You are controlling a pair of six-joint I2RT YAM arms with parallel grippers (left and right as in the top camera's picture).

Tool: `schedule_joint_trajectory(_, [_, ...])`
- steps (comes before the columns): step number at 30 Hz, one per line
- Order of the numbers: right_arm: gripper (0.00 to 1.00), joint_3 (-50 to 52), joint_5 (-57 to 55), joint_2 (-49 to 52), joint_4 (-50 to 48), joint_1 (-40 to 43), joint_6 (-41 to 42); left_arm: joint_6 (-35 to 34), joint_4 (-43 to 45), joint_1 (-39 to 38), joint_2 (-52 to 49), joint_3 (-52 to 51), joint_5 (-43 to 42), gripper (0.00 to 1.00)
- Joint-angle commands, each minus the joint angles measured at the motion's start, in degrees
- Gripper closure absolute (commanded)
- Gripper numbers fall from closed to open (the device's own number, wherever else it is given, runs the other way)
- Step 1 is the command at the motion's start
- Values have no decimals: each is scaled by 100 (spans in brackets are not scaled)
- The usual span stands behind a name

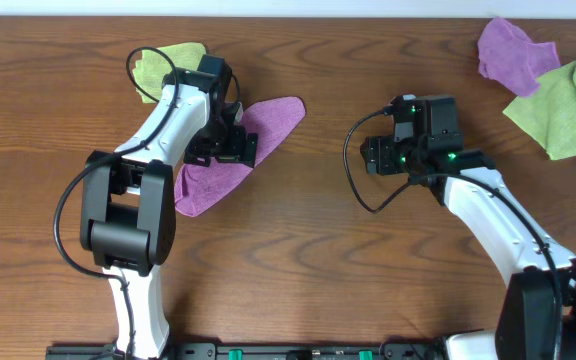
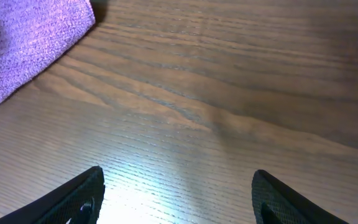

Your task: Fold the cloth

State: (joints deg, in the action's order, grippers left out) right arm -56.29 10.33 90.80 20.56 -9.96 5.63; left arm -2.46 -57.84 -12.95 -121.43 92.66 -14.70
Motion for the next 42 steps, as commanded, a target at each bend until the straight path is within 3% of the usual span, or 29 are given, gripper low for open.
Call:
schedule_joint_trajectory(1, [24, -72, 24, -59, 24, -52, -59, 125, -4, 22, -59, -37, -61, 1])
schedule_joint_trajectory(9, [24, -74, 22, -61, 105, -52, -210, 188, -35, 70, -98, -37, 560, 1])
schedule_joint_trajectory(13, [24, -74, 22, -96, 109, -52, -208, 208, -68, 81, -103, -37, 70, 0])
schedule_joint_trajectory(15, [24, -74, 22, -127, 109, -52, -208, 254, -55, 76, -103, -37, -398, 24])
schedule_joint_trajectory(18, [24, -74, 22, -136, 111, -52, -208, 267, -81, 55, -105, -39, -789, 36])
schedule_joint_trajectory(19, [24, -74, 22, -136, 116, -52, -208, 267, -85, 44, -105, -39, -787, 49])
schedule_joint_trajectory(20, [24, -74, 22, -136, 122, -52, -208, 262, -94, 39, -105, -39, -785, 82])
schedule_joint_trajectory(21, [25, -74, 22, -136, 122, -52, -208, 247, -120, 39, -105, -39, -787, 92])
schedule_joint_trajectory(22, [24, -74, 22, -136, 122, -52, -208, 247, -138, 39, -105, -39, -787, 94])
schedule_joint_trajectory(31, [23, -74, 22, -136, 68, -52, -208, 208, -664, -92, -103, -37, -1353, 93])
schedule_joint_trajectory(38, [23, -74, 22, -136, -42, -52, -208, 254, -1008, -866, -103, -37, -1805, 89])
schedule_joint_trajectory(39, [23, -74, 22, -136, -42, -52, -208, 254, -1008, -984, -103, -37, -1788, 80])
schedule_joint_trajectory(40, [23, -74, 22, -136, -39, -52, -208, 251, -1010, -1121, -105, -39, -1790, 62])
schedule_joint_trajectory(41, [23, -74, 22, -136, -39, -52, -210, 251, -1016, -1283, -105, -46, -1773, 28])
schedule_joint_trajectory(42, [23, -74, 22, -136, -42, -52, -210, 251, -1029, -1408, -105, -59, -1770, 16])
